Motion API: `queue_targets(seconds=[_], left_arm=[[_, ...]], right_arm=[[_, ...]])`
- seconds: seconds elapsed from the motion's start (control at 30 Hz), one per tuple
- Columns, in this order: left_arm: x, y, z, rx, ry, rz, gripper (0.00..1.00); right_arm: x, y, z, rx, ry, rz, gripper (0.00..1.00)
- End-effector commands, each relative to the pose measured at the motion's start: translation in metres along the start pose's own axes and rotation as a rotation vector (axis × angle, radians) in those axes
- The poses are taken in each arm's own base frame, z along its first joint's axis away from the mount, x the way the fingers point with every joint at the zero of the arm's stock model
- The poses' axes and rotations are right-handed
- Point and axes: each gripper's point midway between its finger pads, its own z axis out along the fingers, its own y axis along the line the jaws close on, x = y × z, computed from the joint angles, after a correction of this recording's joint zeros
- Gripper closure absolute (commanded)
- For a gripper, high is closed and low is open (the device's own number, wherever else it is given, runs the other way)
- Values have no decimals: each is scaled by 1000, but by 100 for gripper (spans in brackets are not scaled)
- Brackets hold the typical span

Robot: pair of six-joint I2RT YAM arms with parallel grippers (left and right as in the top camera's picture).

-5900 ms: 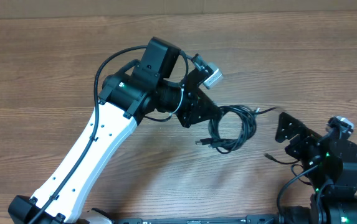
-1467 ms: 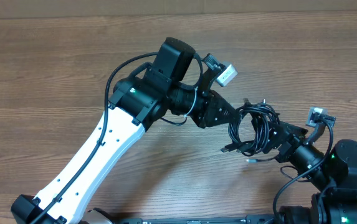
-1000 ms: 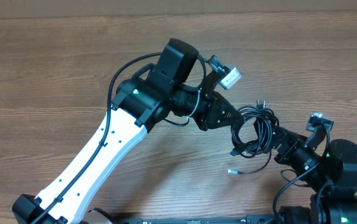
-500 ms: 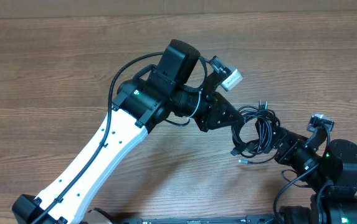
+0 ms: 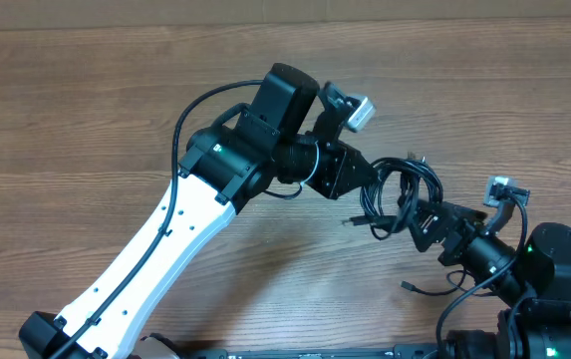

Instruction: Untangle cables

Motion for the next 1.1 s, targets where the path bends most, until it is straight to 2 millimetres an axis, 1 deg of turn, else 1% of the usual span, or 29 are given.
queue_targets(seconds=[0.0, 0.27, 0.43, 0.5, 0.63, 0.8, 0.97, 1.07], left_arm=[[-5, 0, -5, -40, -36, -40, 96], [-5, 0, -5, -40, -35, -40, 96], [-7, 6, -6, -74, -47, -43, 96], [-8, 9, -6, -91, -54, -44, 96], [-13, 19, -10, -135, -79, -55, 96], [-21, 37, -15, -236, -123, -55, 96], [-27, 50, -19, -314, -162, -53, 96], [-31, 54, -21, -338, -180, -48, 96]], right_arm=[[8, 27, -4, -137, 59, -67, 0], [8, 28, -4, -143, 61, -92, 0], [8, 28, -4, -140, 60, -91, 0], [8, 24, -4, -120, 57, -82, 0], [12, 5, -2, -23, 57, -34, 0], [17, -16, -3, 84, 58, 12, 0], [18, -18, -4, 94, 61, 18, 0], [20, -15, -3, 75, 72, 19, 0]])
